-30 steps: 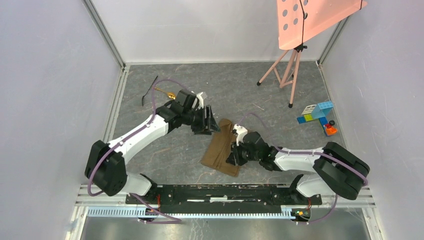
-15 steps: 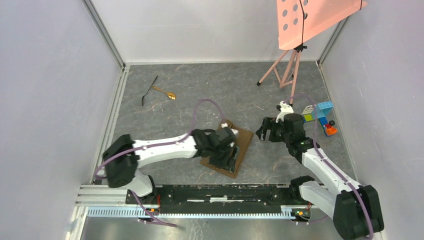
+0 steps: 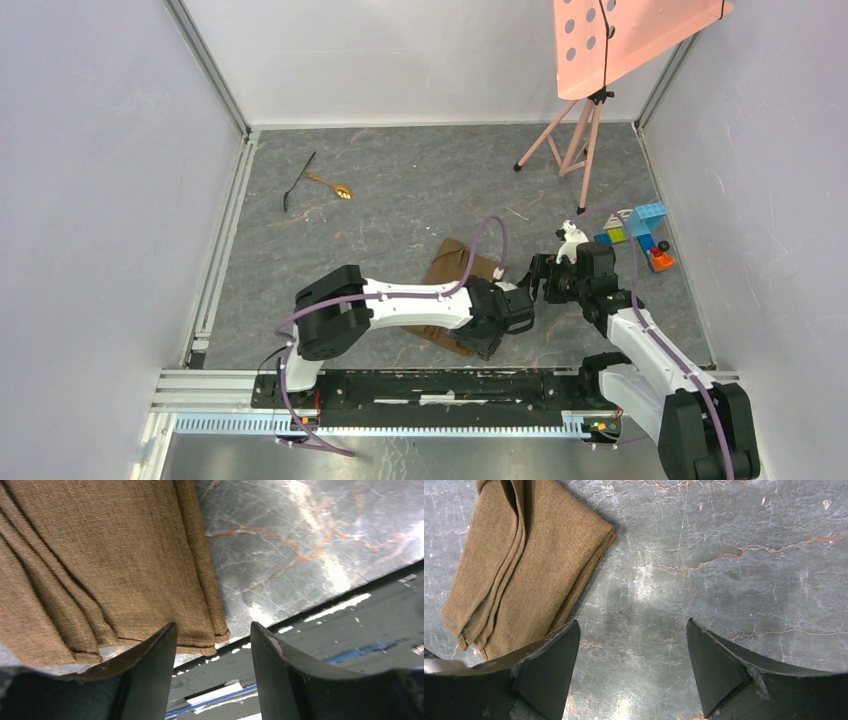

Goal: Fold the napkin into a case and place the utensils inside
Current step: Pick up the 2/3-rectangle-folded napkin from the center of the board, then pass from the left arm to the right

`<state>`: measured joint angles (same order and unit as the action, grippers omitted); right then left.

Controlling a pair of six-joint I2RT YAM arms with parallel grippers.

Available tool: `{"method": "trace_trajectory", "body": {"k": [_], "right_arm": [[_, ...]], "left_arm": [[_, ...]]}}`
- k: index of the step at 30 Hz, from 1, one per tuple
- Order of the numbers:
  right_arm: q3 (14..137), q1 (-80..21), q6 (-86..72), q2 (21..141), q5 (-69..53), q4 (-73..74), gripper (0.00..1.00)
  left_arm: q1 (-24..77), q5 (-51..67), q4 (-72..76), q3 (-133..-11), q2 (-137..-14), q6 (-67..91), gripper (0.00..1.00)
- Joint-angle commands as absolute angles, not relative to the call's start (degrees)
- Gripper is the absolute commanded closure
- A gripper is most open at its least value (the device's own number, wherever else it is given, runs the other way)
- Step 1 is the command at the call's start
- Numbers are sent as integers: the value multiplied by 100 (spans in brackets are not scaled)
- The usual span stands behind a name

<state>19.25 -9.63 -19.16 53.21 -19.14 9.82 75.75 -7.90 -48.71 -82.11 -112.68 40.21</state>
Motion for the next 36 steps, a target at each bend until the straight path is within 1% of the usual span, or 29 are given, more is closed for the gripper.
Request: {"method": "trace_trajectory", "body": {"k": [1,4,7,9,11,12,16,19,28,31,34,36], "right_arm": [[1935,-950,-1791,5129,-2022,902,16],[1871,-956,-1802,5140,-2102,853,17],[1779,-960,-1821,5213,-2200,777,17],[1703,-962,-1873,5258,-2285,711,17],[1617,-961,-2025,5308,-2445,595,16],[1558,-970,-2119,5337,-2592,477,15],[1248,-1117,-2907,5473,-3078,-360,10],[948,-1480,-3797,5725,-3182,-1273,9],[322,-2370,-6140,6300,-2314,-3310,9],[351,-2551,-6460,6756,-2166,-3710,10],[317,-2688,-6769,7141,-2216,-4204,14],[349,-2797,-6795,7209,-2065,-4164,14]], "left_arm": [[7698,-1499,-5482,-8636,-11598,3827,38],[7699,-1681,-5502,-8597,-11700,3821,41],[7697,-1829,-5493,-8618,-11798,3814,50],[7688,-2000,-5500,-8615,-11811,3799,59],[7661,-2184,-5495,-8567,-11731,3821,72],[7640,-2237,-5474,-8517,-11616,3843,77],[7471,-1989,-5033,-8129,-11045,3854,89],[7340,-1750,-4783,-7908,-10698,3871,91],[7218,-1504,-4715,-7838,-10364,3834,95],[7208,-1455,-4714,-7822,-10332,3822,95],[7208,-1452,-4714,-7822,-10269,3804,95],[7207,-1460,-4724,-7814,-10216,3800,96]]}}
